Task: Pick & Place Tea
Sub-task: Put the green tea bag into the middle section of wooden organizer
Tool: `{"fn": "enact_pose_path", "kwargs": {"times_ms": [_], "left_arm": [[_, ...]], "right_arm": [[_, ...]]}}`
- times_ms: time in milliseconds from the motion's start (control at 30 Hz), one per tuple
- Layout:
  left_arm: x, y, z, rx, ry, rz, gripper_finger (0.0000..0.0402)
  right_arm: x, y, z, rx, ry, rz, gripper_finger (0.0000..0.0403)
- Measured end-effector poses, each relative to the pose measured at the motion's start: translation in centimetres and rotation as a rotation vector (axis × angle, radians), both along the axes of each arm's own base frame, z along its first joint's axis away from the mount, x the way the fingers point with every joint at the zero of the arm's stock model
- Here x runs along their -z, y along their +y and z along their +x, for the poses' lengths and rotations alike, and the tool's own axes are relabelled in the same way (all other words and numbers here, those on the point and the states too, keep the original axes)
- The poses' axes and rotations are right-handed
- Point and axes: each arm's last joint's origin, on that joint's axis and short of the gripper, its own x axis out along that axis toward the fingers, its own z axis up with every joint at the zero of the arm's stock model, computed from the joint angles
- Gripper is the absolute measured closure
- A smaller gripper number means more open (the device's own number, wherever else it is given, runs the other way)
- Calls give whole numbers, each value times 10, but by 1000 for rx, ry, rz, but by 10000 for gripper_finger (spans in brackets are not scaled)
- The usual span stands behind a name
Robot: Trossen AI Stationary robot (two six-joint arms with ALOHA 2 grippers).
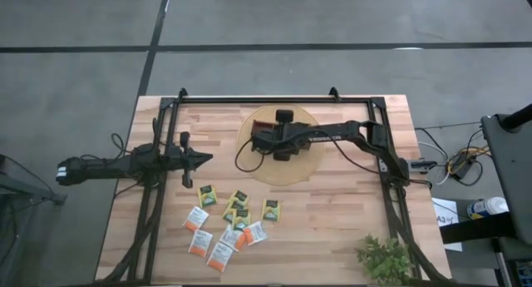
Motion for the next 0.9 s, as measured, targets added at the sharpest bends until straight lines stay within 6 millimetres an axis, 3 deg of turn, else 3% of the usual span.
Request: {"fn": "enact_pose_path", "kwargs": {"times_ms": [567, 900], "left_arm": [[0, 0, 0, 0, 0, 0, 402], [0, 0, 0, 0, 0, 0, 402]], "right_arm": [[0, -1, 2, -21, -7, 19, 391], [1, -3, 1, -16, -18, 66, 316]]}}
